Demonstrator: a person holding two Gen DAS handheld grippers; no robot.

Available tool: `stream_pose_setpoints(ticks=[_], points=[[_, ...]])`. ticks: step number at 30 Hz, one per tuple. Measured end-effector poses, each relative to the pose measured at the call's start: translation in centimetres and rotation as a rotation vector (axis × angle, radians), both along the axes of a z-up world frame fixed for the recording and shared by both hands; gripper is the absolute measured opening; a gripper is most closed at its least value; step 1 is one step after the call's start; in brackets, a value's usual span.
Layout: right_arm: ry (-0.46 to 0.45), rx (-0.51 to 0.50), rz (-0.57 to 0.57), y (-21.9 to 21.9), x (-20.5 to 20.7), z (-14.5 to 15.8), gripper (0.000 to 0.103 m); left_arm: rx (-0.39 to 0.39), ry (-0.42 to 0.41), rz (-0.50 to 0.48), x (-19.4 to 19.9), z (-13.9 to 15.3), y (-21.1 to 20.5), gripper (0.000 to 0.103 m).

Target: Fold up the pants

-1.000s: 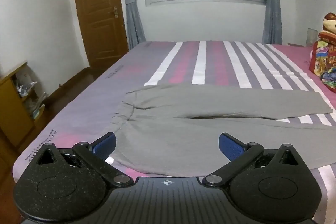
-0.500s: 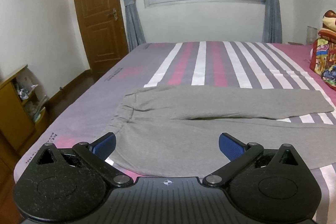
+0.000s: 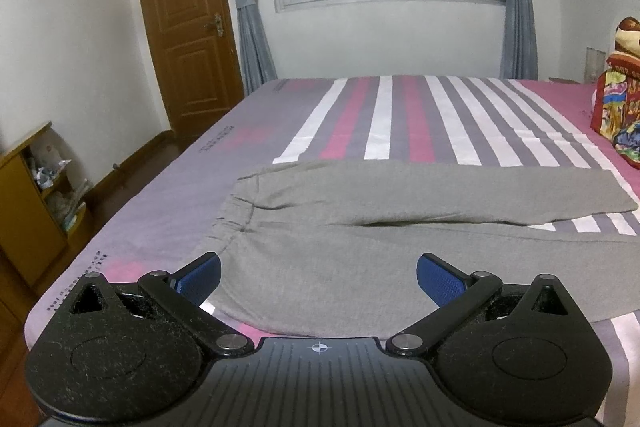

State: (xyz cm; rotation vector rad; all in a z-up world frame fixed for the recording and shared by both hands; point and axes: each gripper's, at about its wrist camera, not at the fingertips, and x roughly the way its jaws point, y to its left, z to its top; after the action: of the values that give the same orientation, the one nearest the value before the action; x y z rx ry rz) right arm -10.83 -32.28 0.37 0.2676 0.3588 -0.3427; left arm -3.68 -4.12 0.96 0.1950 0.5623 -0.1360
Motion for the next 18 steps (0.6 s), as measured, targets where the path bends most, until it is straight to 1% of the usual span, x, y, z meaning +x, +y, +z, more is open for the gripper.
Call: stream_pose_setpoints(ticks=[18], points=[[0.006, 0.011, 0.008, -0.35, -0.07, -0.44, 0.103, 0.002, 0.004, 0.007, 0.61, -0.44, -0.17, 0.103]])
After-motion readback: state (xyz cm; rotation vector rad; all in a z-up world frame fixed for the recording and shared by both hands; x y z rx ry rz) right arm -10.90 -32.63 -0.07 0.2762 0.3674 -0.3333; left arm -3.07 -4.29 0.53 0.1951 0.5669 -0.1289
